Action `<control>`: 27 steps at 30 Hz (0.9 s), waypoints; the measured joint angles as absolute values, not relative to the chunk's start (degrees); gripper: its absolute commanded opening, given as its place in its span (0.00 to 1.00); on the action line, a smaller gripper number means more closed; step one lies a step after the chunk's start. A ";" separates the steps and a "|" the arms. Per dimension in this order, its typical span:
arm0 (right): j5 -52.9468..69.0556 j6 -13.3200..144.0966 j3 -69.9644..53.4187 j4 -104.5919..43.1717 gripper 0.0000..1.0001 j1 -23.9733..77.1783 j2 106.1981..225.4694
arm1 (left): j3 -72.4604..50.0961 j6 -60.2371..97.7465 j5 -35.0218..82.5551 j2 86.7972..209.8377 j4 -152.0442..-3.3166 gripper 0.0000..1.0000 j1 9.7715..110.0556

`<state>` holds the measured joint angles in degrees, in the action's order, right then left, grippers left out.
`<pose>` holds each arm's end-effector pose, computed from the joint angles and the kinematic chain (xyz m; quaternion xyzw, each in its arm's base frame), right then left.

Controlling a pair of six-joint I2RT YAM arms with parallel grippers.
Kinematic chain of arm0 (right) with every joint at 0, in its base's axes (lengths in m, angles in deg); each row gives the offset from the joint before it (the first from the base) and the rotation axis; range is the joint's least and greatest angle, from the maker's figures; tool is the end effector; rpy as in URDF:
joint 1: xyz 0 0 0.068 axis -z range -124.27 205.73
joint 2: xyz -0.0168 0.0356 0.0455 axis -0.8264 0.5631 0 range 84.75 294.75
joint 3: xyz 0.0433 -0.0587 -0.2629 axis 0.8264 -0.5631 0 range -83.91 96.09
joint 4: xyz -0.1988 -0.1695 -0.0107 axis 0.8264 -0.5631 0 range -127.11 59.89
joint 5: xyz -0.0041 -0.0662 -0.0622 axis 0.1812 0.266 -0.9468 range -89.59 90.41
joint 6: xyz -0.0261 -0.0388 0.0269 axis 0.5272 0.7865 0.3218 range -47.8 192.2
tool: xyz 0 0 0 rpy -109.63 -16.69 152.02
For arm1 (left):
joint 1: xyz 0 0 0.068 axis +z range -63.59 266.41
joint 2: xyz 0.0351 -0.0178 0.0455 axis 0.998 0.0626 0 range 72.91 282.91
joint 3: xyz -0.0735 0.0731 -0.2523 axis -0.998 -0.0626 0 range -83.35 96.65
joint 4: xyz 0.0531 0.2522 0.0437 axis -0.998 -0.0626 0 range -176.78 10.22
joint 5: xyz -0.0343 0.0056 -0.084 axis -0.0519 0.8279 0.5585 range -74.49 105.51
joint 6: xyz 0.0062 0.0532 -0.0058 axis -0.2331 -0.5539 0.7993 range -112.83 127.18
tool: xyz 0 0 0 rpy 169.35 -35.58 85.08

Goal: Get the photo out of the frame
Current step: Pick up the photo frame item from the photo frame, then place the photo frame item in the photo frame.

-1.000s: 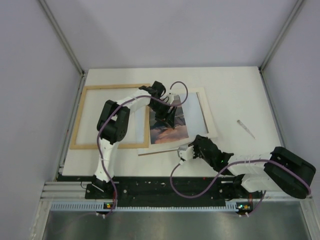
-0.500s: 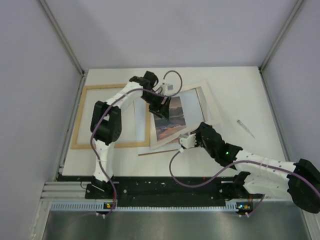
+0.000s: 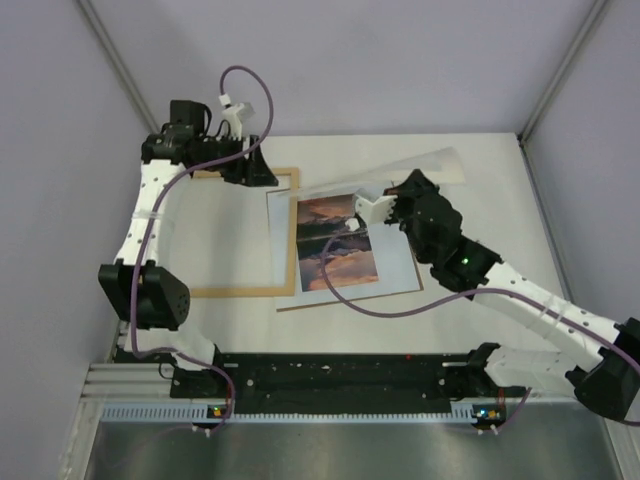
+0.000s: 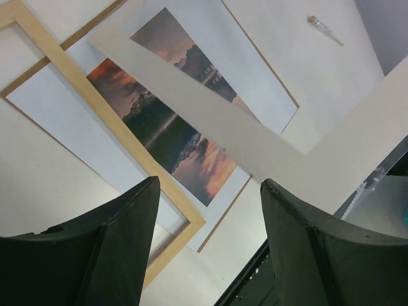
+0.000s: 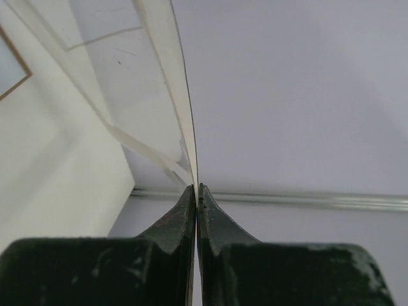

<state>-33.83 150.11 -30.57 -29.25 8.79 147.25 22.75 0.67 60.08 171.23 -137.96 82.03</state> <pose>0.1865 0.1703 0.3530 -0.5516 0.5053 -0.3815 0.5430 0.3531 -0.0520 0.3908 0.2105 0.8545 -0.3509 0.3200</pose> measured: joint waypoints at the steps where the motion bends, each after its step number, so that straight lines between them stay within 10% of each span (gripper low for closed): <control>1: -34.44 150.29 -28.93 -29.08 0.00 8.79 147.80 | 21.86 0.83 60.50 169.90 -137.93 0.71 82.82; 27: -47.92 173.76 12.47 17.94 0.00 -1.44 193.81 | 5.01 9.68 60.76 137.42 -131.97 0.73 125.88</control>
